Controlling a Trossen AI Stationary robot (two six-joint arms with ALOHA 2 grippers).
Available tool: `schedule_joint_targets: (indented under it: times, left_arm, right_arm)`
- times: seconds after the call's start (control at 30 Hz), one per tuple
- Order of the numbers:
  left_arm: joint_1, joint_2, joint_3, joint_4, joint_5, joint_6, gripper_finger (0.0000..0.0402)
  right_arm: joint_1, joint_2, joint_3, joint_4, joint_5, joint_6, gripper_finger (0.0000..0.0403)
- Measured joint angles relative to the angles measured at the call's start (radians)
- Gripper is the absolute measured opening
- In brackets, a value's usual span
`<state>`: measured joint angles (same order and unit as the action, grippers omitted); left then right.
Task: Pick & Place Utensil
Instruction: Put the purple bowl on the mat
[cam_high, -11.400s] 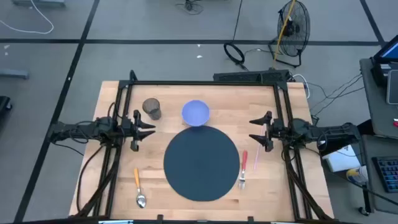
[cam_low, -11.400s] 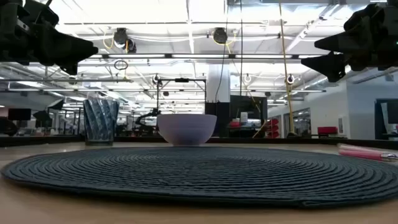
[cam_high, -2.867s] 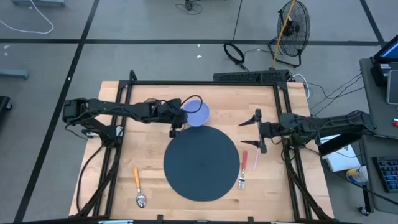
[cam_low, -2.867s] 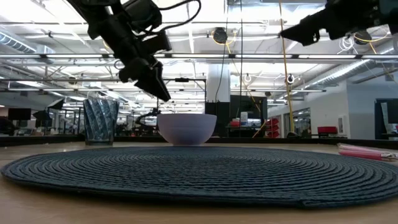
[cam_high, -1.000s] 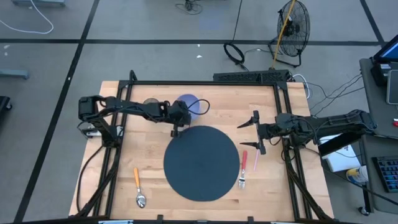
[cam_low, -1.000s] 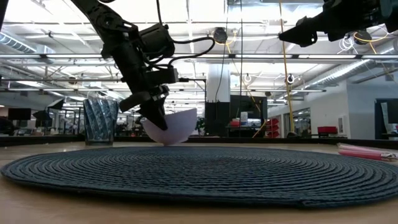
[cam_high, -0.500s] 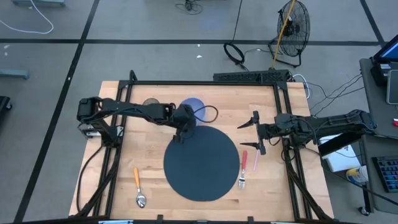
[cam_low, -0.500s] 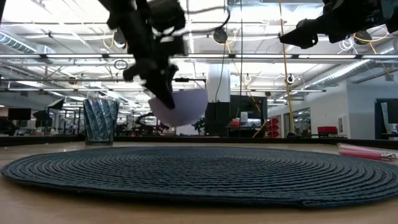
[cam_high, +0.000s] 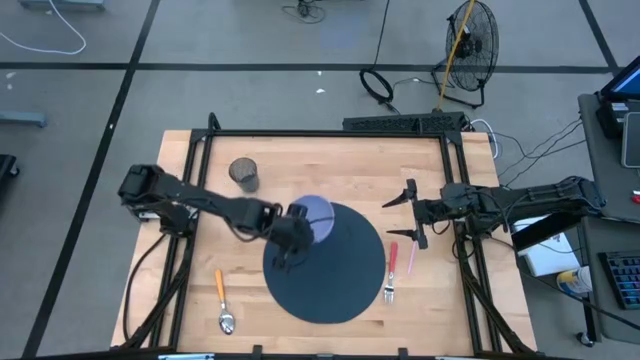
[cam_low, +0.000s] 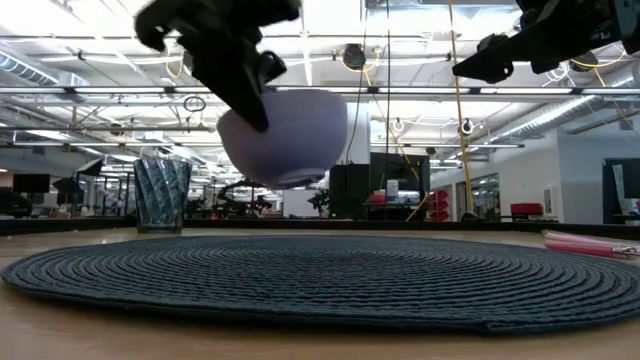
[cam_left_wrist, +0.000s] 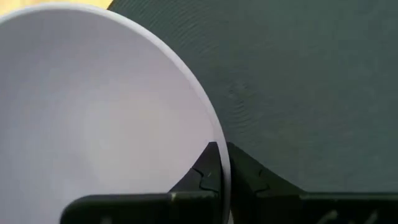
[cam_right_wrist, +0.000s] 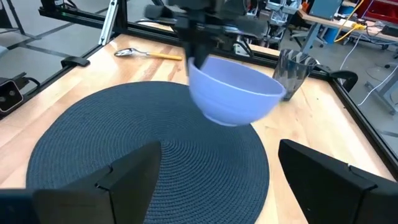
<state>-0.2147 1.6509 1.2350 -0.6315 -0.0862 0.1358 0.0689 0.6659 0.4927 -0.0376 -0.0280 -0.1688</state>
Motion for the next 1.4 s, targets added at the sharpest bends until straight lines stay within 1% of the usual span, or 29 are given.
schedule_joint_targets:
  times: [0.1,0.3,0.4,0.47,0.57,0.7,0.77,0.93,1.03,1.13,1.3,1.4]
  left_arm:
    - [-0.06,0.0,0.0,0.004,-0.026,-0.082,0.0011]
    - [-0.157,0.028,-0.004,0.012,-0.076,-0.208,0.0008]
    - [-0.182,0.059,-0.002,0.063,-0.082,-0.244,0.0015]
    - [-0.187,0.095,-0.002,0.074,-0.079,-0.259,0.0012]
    - [-0.184,0.152,-0.003,0.083,-0.041,-0.271,0.0006]
    - [-0.178,0.189,0.004,0.081,-0.029,-0.286,0.0019]
    - [-0.178,0.189,0.004,0.076,-0.028,-0.292,0.0021]
    - [-0.185,0.158,0.003,0.053,-0.029,-0.303,0.0007]
    - [-0.197,0.142,0.003,0.043,-0.047,-0.306,0.0013]
    - [-0.206,0.132,0.003,0.036,-0.066,-0.306,0.0007]
    - [-0.208,0.134,0.003,0.035,-0.054,-0.334,0.0011]
    - [-0.213,0.134,0.003,0.025,-0.045,-0.354,0.0006]
  right_arm:
    - [0.0,0.0,0.0,0.003,0.0,0.0,0.0318]
    - [0.0,0.0,0.0,0.011,0.0,-0.002,0.0318]
    - [0.0,0.0,0.0,0.011,0.0,-0.003,0.0318]
    - [0.0,0.0,0.0,0.013,0.0,-0.003,0.0318]
    - [0.0,0.0,0.0,0.014,0.0,-0.003,0.0318]
    - [0.0,0.0,0.0,0.014,0.0,-0.002,0.0318]
    - [0.0,0.0,0.0,0.012,0.0,-0.001,0.0318]
    - [0.0,0.0,0.0,0.011,0.0,-0.001,0.0318]
    - [0.0,0.0,0.0,0.01,0.0,-0.001,0.0318]
    - [0.0,0.0,0.0,0.01,0.0,-0.001,0.0318]
    - [0.0,0.0,0.0,0.01,0.0,-0.001,0.0318]
    - [0.0,0.0,0.0,0.011,0.0,-0.001,0.0318]
